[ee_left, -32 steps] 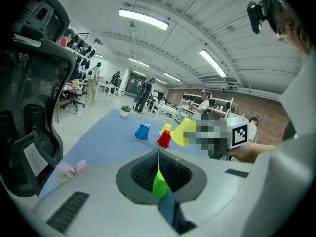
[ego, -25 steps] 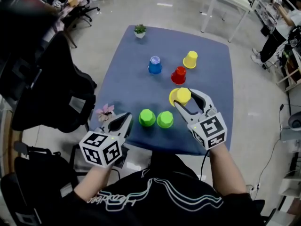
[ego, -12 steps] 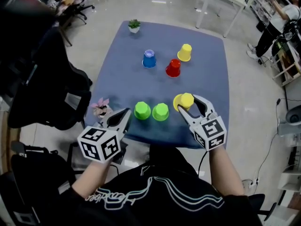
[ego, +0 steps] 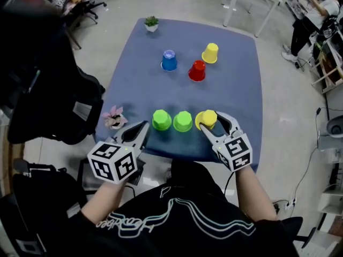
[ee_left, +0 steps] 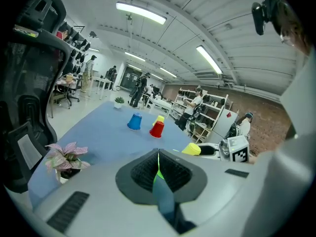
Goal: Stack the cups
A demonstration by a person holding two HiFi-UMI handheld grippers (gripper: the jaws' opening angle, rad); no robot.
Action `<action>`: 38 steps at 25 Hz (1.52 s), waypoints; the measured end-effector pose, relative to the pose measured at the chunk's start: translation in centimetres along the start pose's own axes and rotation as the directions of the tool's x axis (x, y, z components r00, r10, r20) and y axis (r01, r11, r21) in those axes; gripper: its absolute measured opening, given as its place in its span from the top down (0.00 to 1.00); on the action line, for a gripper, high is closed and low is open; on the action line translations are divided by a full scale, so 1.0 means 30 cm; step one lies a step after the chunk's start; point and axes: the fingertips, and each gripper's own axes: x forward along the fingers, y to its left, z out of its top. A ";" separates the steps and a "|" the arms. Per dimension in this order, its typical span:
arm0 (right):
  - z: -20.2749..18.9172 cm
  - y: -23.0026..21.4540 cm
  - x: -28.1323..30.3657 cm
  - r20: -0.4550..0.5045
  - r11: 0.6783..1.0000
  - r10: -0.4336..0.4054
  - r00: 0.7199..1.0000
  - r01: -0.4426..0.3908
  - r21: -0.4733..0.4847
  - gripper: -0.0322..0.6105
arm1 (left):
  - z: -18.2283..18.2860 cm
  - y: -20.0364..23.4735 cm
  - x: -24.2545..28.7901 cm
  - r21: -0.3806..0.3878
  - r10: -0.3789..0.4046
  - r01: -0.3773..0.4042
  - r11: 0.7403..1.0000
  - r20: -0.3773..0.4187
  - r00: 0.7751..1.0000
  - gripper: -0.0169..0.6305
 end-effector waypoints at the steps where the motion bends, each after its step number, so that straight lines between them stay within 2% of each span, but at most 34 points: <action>1: -0.009 0.002 0.003 -0.003 1.000 0.002 1.000 -0.002 0.005 0.55 | -0.003 -0.001 0.001 0.001 0.000 0.000 1.000 -0.003 1.000 0.93; 10: -0.068 0.020 0.030 -0.026 0.999 0.015 1.000 -0.014 0.036 0.55 | -0.030 0.014 0.006 -0.003 0.004 -0.004 1.000 -0.026 1.000 0.93; 20: -0.079 0.033 0.049 -0.029 0.999 0.026 0.999 -0.026 0.024 0.55 | -0.061 0.031 0.007 -0.016 0.005 -0.006 1.000 -0.041 0.999 0.93; 23: -0.070 0.042 0.041 -0.031 0.999 0.045 0.999 -0.045 0.009 0.50 | -0.056 0.029 0.006 -0.016 0.000 -0.001 1.000 -0.038 0.999 0.93; 31: 0.058 0.026 -0.030 0.016 0.996 0.090 0.996 -0.090 -0.016 0.47 | -0.010 0.031 0.004 -0.013 0.001 -0.001 1.000 -0.003 1.000 0.93; 38: 0.252 -0.110 -0.011 0.088 0.994 0.086 0.992 -0.080 -0.073 0.47 | 0.052 0.054 0.031 -0.026 0.024 -0.023 0.999 0.020 1.000 0.93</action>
